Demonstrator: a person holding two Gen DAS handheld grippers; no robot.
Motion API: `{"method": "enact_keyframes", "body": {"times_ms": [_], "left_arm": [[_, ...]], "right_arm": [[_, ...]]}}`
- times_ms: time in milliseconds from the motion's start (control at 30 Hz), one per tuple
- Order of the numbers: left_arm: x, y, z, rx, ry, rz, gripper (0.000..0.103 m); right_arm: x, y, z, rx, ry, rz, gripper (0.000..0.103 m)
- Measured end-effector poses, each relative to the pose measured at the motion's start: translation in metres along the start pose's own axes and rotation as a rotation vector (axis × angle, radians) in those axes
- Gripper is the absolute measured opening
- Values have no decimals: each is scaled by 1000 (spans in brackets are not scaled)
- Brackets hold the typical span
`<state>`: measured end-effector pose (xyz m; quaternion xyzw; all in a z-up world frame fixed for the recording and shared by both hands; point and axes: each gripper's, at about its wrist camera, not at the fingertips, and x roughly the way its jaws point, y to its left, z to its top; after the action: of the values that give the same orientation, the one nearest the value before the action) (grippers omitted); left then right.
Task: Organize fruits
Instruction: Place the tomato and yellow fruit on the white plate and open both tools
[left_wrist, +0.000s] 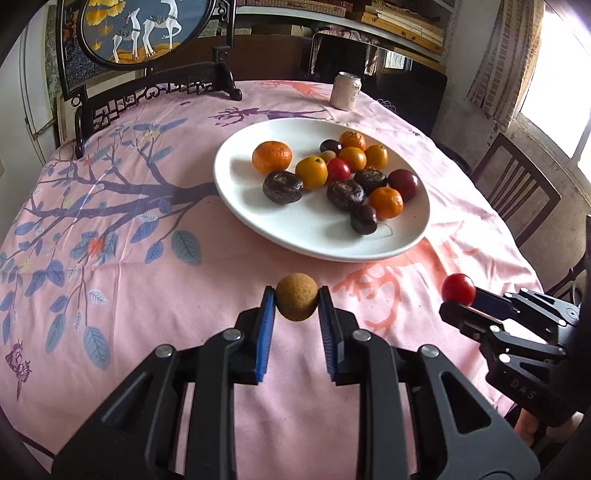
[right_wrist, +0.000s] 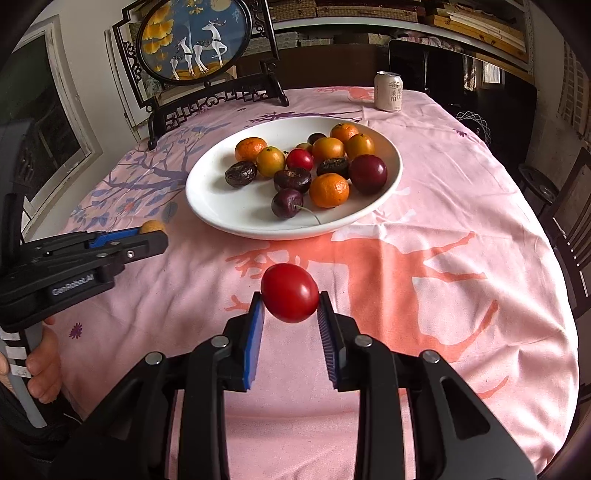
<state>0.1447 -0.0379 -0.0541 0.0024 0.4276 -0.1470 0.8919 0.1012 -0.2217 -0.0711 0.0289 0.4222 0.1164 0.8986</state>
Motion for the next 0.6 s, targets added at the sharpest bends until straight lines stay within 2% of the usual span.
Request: {"method": "enact_keyframes", "body": {"times_ms": [100, 200, 367, 467, 600], "left_arm": [[-3, -2, 16, 19, -6, 10, 24], [4, -4, 48, 40, -5, 18, 24], [49, -7, 101, 31, 40, 42, 24], [77, -4, 115, 6, 80, 54, 24], [92, 1, 120, -13, 99, 43, 24]], "right_arm": [[0, -6, 7, 8, -6, 5, 30], [0, -10, 28, -11, -32, 7, 30], [31, -14, 74, -41, -23, -14, 30], [52, -16, 92, -58, -26, -48, 29], [71, -19, 105, -65, -2, -51, 29]]}}
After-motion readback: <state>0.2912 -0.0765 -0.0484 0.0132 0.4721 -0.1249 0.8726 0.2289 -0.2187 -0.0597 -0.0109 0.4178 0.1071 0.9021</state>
